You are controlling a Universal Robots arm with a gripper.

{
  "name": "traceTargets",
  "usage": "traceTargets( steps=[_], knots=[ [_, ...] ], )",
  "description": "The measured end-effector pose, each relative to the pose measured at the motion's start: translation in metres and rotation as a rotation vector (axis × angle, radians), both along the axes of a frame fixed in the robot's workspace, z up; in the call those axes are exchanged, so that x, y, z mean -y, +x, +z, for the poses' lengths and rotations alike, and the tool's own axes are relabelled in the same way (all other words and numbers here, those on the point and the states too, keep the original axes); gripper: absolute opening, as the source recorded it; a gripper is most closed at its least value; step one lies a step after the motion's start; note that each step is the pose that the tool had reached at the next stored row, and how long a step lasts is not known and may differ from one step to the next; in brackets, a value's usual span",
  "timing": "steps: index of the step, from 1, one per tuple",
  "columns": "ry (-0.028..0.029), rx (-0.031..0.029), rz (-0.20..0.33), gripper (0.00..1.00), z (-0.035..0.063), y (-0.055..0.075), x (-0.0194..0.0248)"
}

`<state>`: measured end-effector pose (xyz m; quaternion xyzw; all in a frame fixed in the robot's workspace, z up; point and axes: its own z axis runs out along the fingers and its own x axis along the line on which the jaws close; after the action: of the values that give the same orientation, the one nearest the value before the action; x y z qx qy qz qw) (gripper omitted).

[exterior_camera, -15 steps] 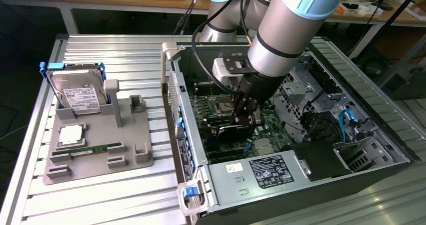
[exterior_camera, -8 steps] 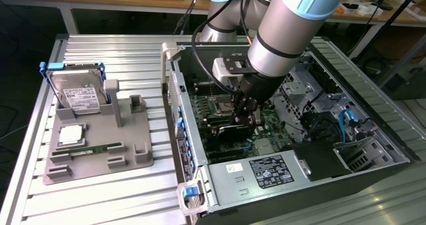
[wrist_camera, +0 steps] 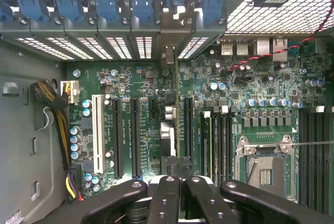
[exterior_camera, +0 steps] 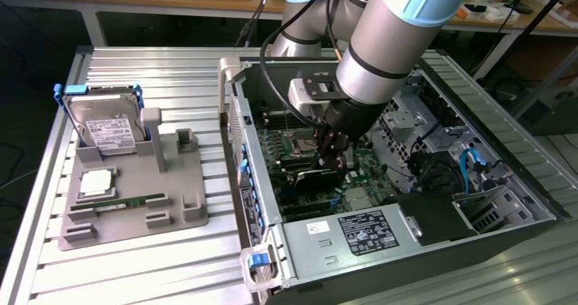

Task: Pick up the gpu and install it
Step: 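Press down on the gpu until it lock into place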

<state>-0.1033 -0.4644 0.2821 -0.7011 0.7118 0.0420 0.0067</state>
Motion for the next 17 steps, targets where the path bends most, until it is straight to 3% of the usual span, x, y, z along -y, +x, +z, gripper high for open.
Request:
traceTargets(
  steps=[7,17],
  knots=[
    [0.0006,0.0,0.0,0.11,-0.0002,-0.01,0.0],
    [0.006,0.0,0.0,0.11,-0.0003,-0.04,0.0]
  ],
)
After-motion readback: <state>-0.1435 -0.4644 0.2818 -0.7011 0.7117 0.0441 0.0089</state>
